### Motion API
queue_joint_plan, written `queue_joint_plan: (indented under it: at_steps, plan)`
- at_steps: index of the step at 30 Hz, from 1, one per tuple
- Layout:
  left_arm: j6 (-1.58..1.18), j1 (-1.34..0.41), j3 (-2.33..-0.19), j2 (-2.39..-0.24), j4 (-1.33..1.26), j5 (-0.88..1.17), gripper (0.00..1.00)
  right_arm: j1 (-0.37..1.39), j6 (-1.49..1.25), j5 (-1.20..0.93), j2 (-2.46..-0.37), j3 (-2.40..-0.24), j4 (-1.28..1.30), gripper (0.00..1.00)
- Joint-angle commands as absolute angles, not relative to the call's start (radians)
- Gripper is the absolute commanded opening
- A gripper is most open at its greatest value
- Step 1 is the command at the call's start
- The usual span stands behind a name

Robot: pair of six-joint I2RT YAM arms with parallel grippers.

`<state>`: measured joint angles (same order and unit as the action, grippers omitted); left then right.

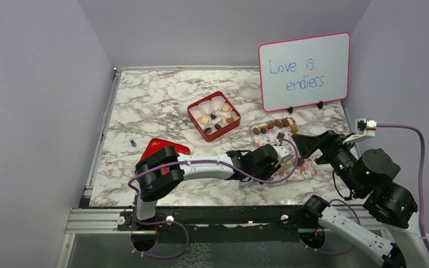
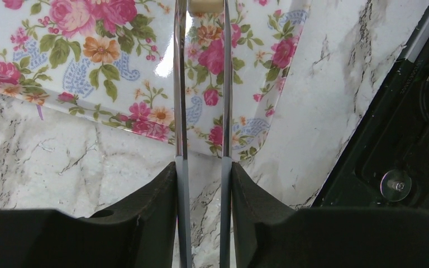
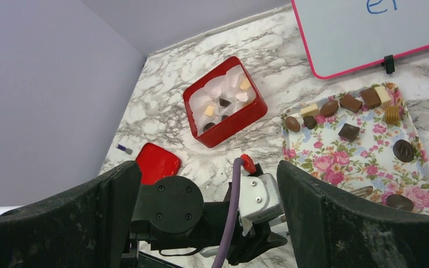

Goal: Pack the chocolate

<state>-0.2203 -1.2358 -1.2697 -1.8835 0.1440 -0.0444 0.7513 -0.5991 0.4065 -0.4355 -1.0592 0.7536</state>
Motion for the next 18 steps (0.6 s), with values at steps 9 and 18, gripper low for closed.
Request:
queue_joint_plan:
  at_steps: [9, 18]
  plan:
    - [-0.239, -1.244, -1.290, -1.810, 0.141, -0.108, 0.32, 0.747, -0.581, 0.433, -0.424, -1.050, 0.743, 0.97]
    - [-0.251, -1.238, -1.309, -1.791, 0.176, -0.111, 0.31, 0.747, -0.584, 0.425, -0.425, -1.046, 0.740, 0.97]
